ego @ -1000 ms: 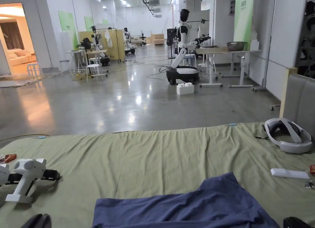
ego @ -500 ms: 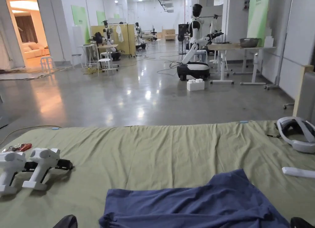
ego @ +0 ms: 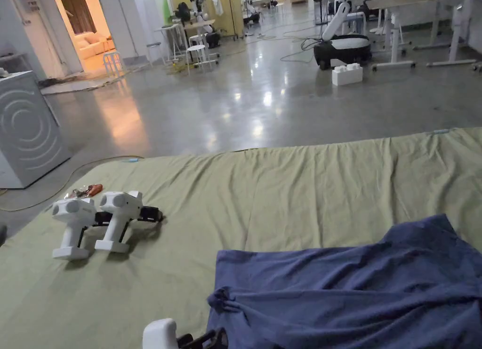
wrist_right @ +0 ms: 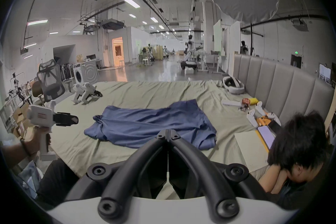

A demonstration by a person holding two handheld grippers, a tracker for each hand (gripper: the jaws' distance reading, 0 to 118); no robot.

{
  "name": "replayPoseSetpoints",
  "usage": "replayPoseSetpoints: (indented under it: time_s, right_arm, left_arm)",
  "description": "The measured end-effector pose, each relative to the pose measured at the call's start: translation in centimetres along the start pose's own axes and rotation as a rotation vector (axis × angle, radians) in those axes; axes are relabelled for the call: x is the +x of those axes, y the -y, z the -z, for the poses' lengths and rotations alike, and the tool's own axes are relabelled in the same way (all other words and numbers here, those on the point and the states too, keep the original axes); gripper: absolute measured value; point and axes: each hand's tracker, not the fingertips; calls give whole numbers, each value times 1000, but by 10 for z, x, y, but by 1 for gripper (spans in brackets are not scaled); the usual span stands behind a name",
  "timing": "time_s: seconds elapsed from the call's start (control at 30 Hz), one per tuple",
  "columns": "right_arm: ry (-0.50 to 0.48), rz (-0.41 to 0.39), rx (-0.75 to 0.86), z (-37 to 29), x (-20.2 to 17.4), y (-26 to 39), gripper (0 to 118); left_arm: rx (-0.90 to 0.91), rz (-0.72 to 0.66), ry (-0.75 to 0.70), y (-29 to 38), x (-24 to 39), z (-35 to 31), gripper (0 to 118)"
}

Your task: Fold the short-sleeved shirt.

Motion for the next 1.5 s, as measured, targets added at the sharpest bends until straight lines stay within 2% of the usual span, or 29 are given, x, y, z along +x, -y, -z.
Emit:
replayPoseSetpoints:
  time_s: [0.1,0.3,0.33,0.4,0.47,0.57,0.63,0.7,0.77,0.83,0.9,0.97,1.0,1.07,1.17,1.23,1.27,1.3,1.33,1.37,1.4,1.47,1.5]
  right_arm:
    - [13,25,-52,11,13,6,3]
    - [51,43,-127,22,26,15,3]
    - [54,40,-137,23,27,16,3]
    - [62,31,-169,27,26,20,3]
    - [66,25,-188,30,26,23,3]
    - [71,27,-222,39,27,27,3]
    - [73,31,-238,48,30,26,3]
    - [78,31,-243,59,32,23,3]
    - [82,26,-239,77,39,20,5]
    - [88,37,-287,108,54,19,36]
    - [99,118,-385,153,78,22,55]
    - [107,211,-380,189,113,35,60]
    - [116,244,-383,204,124,38,67]
    - [171,258,-421,239,148,53,70]
    - [182,279,-430,276,163,66,76]
    - [283,208,-481,299,163,74,76]
    - [288,200,-501,311,163,78,75]
    - [245,219,-523,315,163,84,70]
    - [257,197,-550,317,157,86,60]
    - [293,120,-536,313,149,85,40]
    - [276,57,-509,310,143,82,17]
    - [339,-98,-561,312,134,80,13]
    - [289,-109,-573,312,132,80,13]
  left_arm:
    - [-56,77,-65,7,1,37,73]
    - [-104,66,-96,12,0,80,72]
    - [-114,60,-100,14,2,86,68]
    - [-181,46,-154,16,-7,97,48]
    - [-159,68,-182,20,2,95,32]
    - [-147,117,-173,18,6,97,26]
    - [-168,197,-217,19,14,102,12]
    - [-199,276,-230,24,29,109,10]
    - [-245,281,-242,26,27,119,9]
    - [-271,251,-222,22,24,121,9]
    - [-276,228,-202,19,17,121,9]
    - [-271,252,-200,17,15,120,9]
    - [-277,252,-199,17,16,121,9]
    - [-281,261,-200,18,16,122,9]
    - [-273,269,-206,19,18,121,9]
    - [-270,267,-206,18,17,121,9]
    - [-270,264,-205,18,16,121,9]
    - [-271,264,-205,18,16,121,9]
    - [-271,264,-205,18,16,121,9]
    - [-273,263,-205,18,17,121,9]
    - [-272,266,-207,18,17,121,9]
    - [-281,260,-202,14,15,121,9]
    - [-313,240,-178,8,13,121,9]
